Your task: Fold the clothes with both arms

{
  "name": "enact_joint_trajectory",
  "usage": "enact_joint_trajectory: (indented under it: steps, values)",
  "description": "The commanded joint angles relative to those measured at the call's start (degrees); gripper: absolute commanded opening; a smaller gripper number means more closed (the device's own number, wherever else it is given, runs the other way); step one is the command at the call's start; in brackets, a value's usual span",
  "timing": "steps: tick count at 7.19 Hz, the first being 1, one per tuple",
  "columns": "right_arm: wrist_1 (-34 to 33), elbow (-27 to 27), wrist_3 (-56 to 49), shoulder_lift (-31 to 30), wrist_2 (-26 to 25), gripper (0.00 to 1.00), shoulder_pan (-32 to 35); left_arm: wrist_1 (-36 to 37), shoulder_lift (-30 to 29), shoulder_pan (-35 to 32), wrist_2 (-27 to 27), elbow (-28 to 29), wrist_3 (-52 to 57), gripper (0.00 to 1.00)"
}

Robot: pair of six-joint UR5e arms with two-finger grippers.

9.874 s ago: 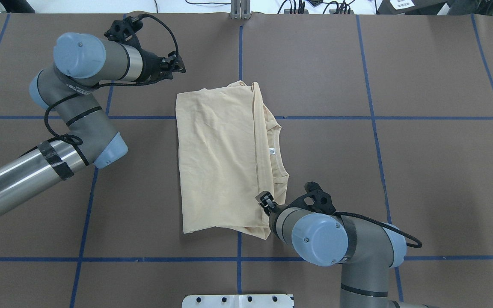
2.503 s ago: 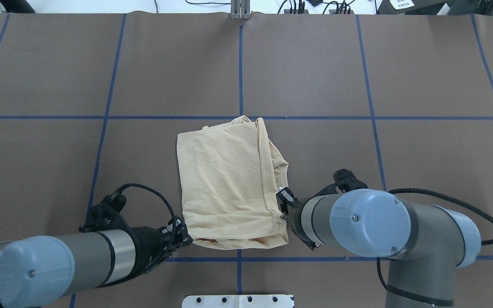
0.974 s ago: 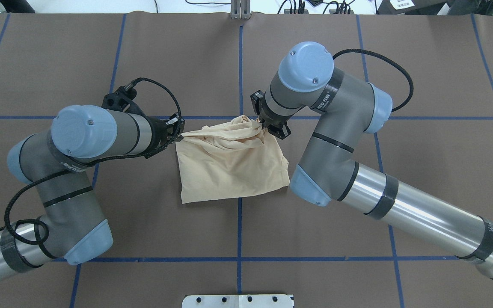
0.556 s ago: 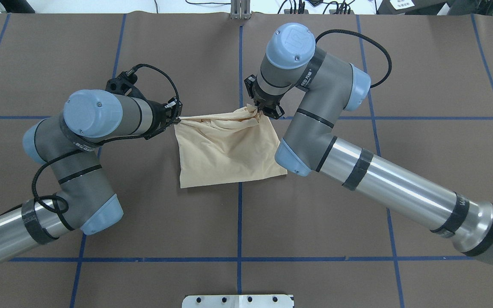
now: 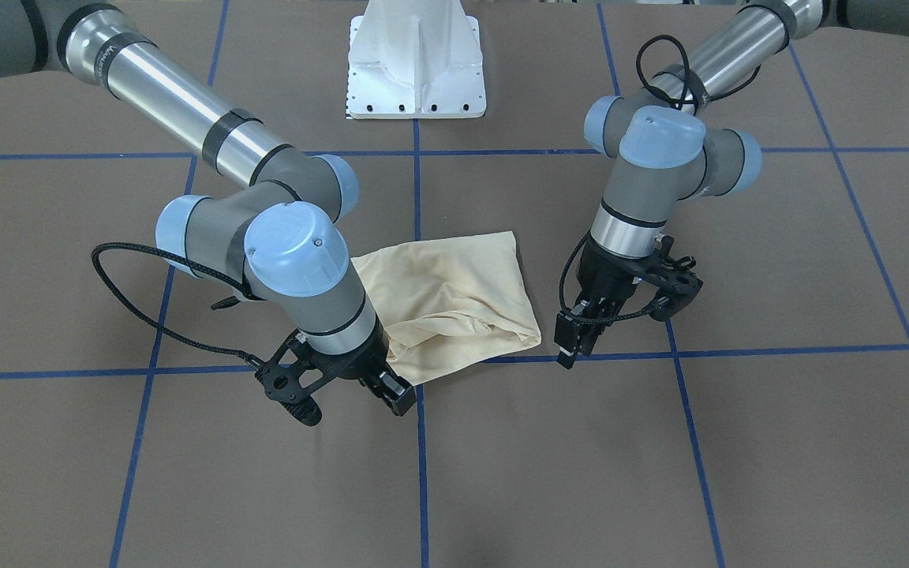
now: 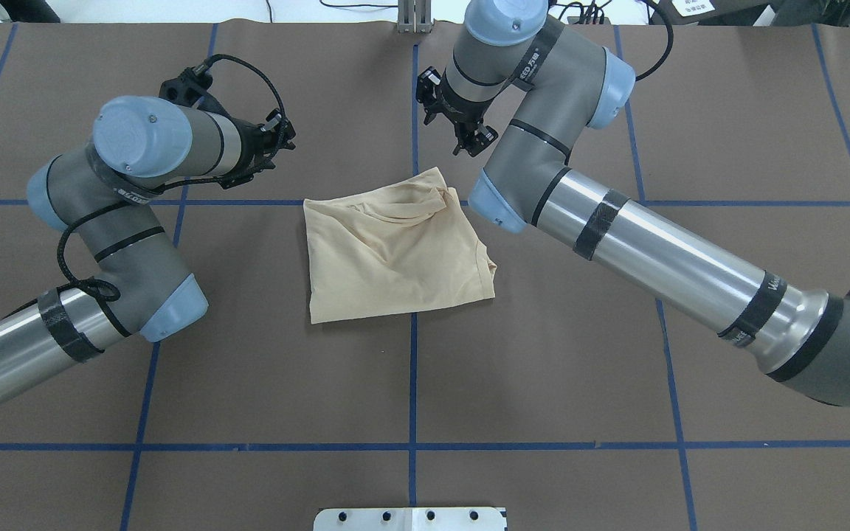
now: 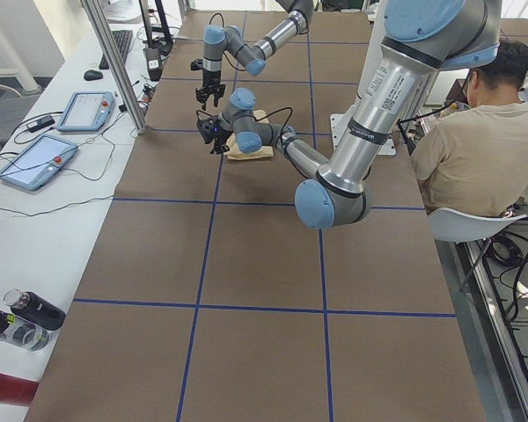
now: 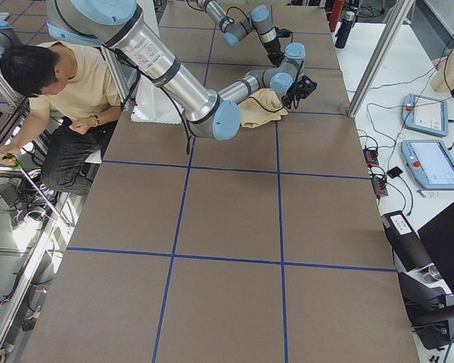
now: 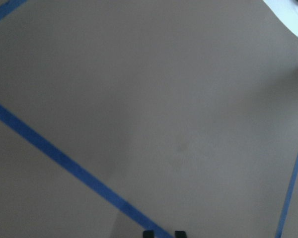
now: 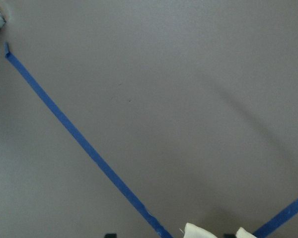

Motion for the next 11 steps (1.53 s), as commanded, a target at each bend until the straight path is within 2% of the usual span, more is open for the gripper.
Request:
enact_joint_trajectory:
  steps: [1,2,3,5,6,7,9,10,11]
  values:
    - [0.03,5.2,-0.18,-3.7,0.62,1.0,-0.33,-0.33,-0.23,-0.47,-3.91,-0.59,-0.2,0.45]
    - [-0.49,9.59,0.08,-6.43,0.62,0.98,-1.2,-0.24,-0.23,-0.81,-4.37,-1.47,0.06,0.43]
    - [-1.97,12.16,0.78,-8.2,0.45,0.8,-3.04,-0.16,0.03,-1.43,-4.47,-2.0,0.23,0.42]
    - [-1.81,12.01,6.47,-8.13,-2.44,0.79,-6.02,0.45,0.47,-2.48,-5.08,-4.1,0.32,0.4]
    - [-1.73,11.92,7.54,-7.95,-3.67,0.77,-6.56,0.46,0.47,-3.18,-7.08,-4.11,0.32,0.4]
    - [-1.64,11.92,9.3,-7.86,-3.69,0.7,-6.92,0.46,0.47,-3.28,-7.1,-4.11,0.32,0.4]
    - [-1.64,11.57,10.36,-7.77,-3.77,0.48,-7.18,0.46,0.56,-3.28,-7.1,-4.2,0.32,0.4]
    - [-1.64,11.57,10.46,-7.6,-3.86,0.46,-7.18,0.46,0.56,-3.28,-7.1,-4.2,0.32,0.4]
    - [-1.64,11.57,10.8,-7.51,-3.86,0.35,-7.18,0.46,0.56,-3.28,-7.1,-4.2,0.32,0.4]
